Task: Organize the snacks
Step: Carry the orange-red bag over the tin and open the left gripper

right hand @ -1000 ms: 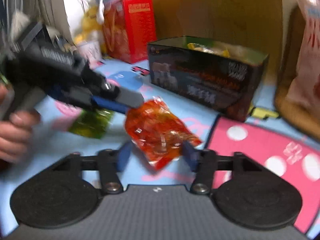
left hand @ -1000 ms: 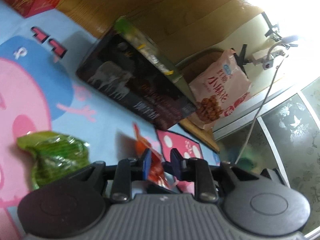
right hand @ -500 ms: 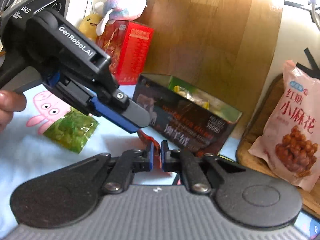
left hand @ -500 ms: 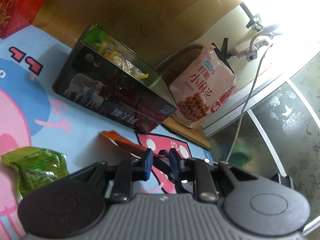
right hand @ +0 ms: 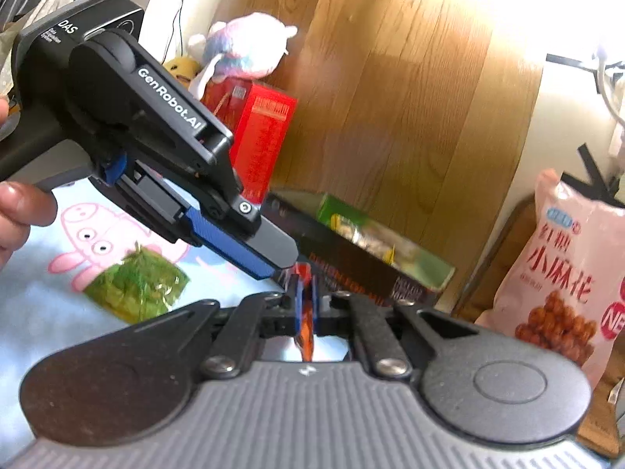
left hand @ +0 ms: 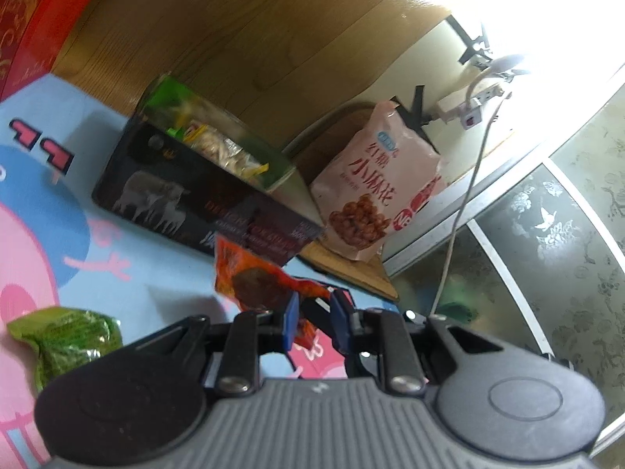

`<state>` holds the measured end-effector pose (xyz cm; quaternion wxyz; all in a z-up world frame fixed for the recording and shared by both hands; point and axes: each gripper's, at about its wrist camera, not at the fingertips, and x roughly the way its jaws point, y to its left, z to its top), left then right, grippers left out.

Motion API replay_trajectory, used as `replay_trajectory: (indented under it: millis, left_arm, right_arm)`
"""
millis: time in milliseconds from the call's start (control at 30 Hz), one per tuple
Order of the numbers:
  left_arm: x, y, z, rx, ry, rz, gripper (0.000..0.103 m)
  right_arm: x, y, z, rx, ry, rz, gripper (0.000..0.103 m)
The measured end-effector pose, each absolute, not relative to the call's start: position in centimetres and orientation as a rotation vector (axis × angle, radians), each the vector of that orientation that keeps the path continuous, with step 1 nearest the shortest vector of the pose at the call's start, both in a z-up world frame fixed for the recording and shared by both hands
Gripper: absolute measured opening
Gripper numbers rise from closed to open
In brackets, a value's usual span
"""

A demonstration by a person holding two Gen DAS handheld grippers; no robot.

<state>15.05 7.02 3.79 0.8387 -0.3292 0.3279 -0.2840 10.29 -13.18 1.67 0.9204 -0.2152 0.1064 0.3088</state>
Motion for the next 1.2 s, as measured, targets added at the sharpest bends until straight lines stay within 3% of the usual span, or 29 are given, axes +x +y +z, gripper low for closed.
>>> replay_trajectory:
  millis: [167,233,300,433,500,567,633,700,767,933,1200]
  left_arm:
    - [15.5,7.4,4.6,-0.686,0.671,-0.587,0.020]
    - [15.9,7.7,4.1,-0.697,0.687,-0.569,0.025]
    - [16.4,8.0,3.1,-0.736,0.724,-0.549,0.043]
    - [17.2,8.5,1.8,-0.805,0.749,-0.535,0.058]
    - [17.7,8.6,1.7,-0.833,0.750,-0.542,0.074]
    - [18.4,8.2,1.6,-0.830,0.759,-0.548,0.079]
    - [19.2,7.3,1.2,-0.802,0.795,-0.546,0.076]
    - [19.7,6.3,0.7,-0.786,0.828,-0.561,0.047]
    - [19.6,5.9,0.4,-0.765,0.837,-0.552,0.039]
    - [18.4,6.7,2.0,-0.771,0.789,-0.571,0.032]
    - [18.7,7.9,9.2,-0.663,0.606,-0.590,0.032]
  right_arm:
    - [10.9,-13.3,2.1,-0.436,0.222,0.634,0.007]
    - [11.2,-13.4,1.9,-0.433,0.245,0.640,0.007]
    - [11.2,-13.5,1.5,-0.442,0.252,0.643,0.007]
    - [10.8,-13.5,0.9,-0.448,0.275,0.648,0.007]
    - [10.7,-13.5,0.7,-0.455,0.279,0.653,0.007]
    - [10.6,-13.4,0.7,-0.460,0.274,0.656,0.007]
    - [10.5,-13.3,0.7,-0.463,0.267,0.658,0.007]
    - [10.5,-13.3,0.7,-0.467,0.263,0.659,0.007]
    - [10.4,-13.3,0.7,-0.475,0.255,0.653,0.006]
    - [9.9,-13.5,1.4,-0.485,0.218,0.654,0.006]
    - [10.3,-12.2,4.7,-0.556,0.031,0.627,0.006]
